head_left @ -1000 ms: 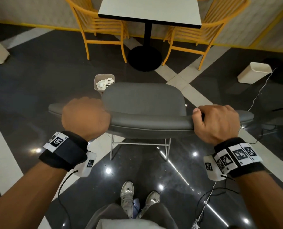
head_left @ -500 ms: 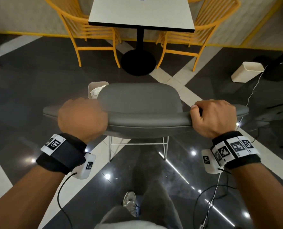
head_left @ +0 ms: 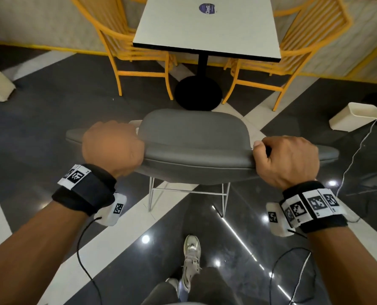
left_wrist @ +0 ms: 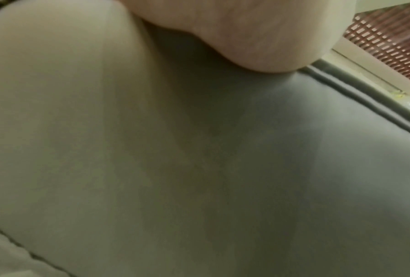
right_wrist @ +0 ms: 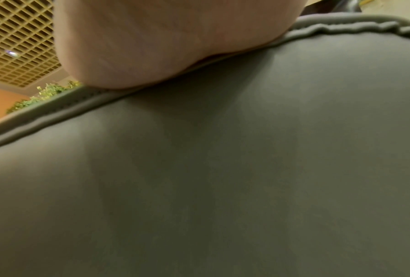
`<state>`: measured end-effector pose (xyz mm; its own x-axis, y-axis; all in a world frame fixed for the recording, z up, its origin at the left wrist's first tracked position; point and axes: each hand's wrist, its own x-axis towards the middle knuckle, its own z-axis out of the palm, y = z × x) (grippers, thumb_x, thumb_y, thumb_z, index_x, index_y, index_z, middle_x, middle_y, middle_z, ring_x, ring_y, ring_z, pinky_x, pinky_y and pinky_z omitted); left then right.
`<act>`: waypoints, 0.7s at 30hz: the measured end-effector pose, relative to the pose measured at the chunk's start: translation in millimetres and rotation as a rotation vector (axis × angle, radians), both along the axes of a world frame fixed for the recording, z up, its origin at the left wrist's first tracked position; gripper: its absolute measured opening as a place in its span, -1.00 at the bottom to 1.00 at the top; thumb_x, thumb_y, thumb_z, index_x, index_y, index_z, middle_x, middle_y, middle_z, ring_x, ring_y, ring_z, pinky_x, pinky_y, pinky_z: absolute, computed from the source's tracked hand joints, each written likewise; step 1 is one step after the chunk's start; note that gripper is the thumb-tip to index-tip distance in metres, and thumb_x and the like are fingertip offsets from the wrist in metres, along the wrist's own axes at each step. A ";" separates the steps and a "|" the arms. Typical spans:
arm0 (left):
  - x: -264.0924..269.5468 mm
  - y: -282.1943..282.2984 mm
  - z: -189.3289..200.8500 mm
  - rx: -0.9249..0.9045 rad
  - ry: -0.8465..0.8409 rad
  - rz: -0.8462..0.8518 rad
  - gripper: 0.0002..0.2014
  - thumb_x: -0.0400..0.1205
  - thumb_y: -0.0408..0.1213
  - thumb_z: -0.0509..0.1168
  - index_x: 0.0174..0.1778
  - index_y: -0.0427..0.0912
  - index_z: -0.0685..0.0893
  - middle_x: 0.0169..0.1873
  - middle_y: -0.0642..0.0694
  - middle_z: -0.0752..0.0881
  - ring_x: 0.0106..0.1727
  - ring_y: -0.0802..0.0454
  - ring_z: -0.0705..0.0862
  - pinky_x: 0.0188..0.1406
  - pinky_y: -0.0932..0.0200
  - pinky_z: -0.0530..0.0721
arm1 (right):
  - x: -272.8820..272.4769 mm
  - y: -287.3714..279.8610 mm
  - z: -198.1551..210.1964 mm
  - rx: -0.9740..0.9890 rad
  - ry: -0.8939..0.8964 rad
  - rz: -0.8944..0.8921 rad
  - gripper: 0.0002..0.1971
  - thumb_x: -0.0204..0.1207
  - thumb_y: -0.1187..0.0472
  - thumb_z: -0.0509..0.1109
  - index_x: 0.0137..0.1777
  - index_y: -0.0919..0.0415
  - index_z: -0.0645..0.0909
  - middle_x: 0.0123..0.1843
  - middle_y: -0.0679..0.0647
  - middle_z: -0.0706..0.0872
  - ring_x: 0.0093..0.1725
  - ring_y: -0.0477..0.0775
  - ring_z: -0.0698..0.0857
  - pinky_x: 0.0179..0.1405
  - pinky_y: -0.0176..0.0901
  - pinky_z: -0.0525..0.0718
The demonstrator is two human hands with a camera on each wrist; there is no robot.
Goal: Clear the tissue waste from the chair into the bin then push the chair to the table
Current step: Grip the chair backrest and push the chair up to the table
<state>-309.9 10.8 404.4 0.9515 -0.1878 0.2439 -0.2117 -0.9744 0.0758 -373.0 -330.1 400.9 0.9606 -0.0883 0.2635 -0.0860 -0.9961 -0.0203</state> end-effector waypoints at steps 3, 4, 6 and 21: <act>27.8 -5.6 1.0 -0.017 0.003 -0.002 -0.66 0.42 -0.12 0.06 -0.45 -0.20 0.66 -0.53 -0.18 0.63 -0.44 -0.25 0.56 -0.32 0.01 0.44 | 28.2 -3.6 1.8 -0.016 0.020 0.000 -0.44 0.61 -0.14 0.05 -0.56 0.14 0.45 -0.61 0.00 0.45 -0.57 0.10 0.46 -0.37 -0.14 0.33; 36.0 -7.2 1.2 -0.017 0.002 -0.001 -0.66 0.42 -0.12 0.06 -0.45 -0.20 0.66 -0.53 -0.18 0.63 -0.44 -0.24 0.56 -0.33 0.03 0.42 | 36.8 -4.9 2.3 -0.018 0.034 0.002 -0.44 0.61 -0.14 0.05 -0.56 0.14 0.45 -0.61 0.00 0.46 -0.57 0.11 0.46 -0.37 -0.14 0.33; 49.6 -10.0 -0.5 -0.022 -0.025 -0.001 -0.66 0.41 -0.12 0.05 -0.46 -0.19 0.66 -0.54 -0.16 0.62 -0.45 -0.23 0.55 -0.35 0.06 0.35 | 51.9 -8.5 2.5 -0.023 0.039 0.006 -0.45 0.59 -0.14 0.05 -0.55 0.15 0.44 -0.60 0.01 0.46 -0.56 0.12 0.46 -0.39 -0.13 0.32; 155.2 -23.1 -4.2 -0.038 -0.068 -0.040 -0.66 0.41 -0.13 0.05 -0.49 -0.18 0.66 -0.57 -0.16 0.59 -0.49 -0.25 0.54 -0.39 0.10 0.29 | 155.9 -25.9 1.4 -0.042 0.055 -0.010 -0.46 0.59 -0.14 0.06 -0.54 0.14 0.46 -0.59 -0.02 0.46 -0.55 0.09 0.46 -0.37 -0.14 0.27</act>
<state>-154.8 -12.3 400.1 0.9244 -0.2148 0.3151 -0.2564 -0.9617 0.0965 -217.1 -356.0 402.2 0.9728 -0.0874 0.2145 -0.0954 -0.9951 0.0269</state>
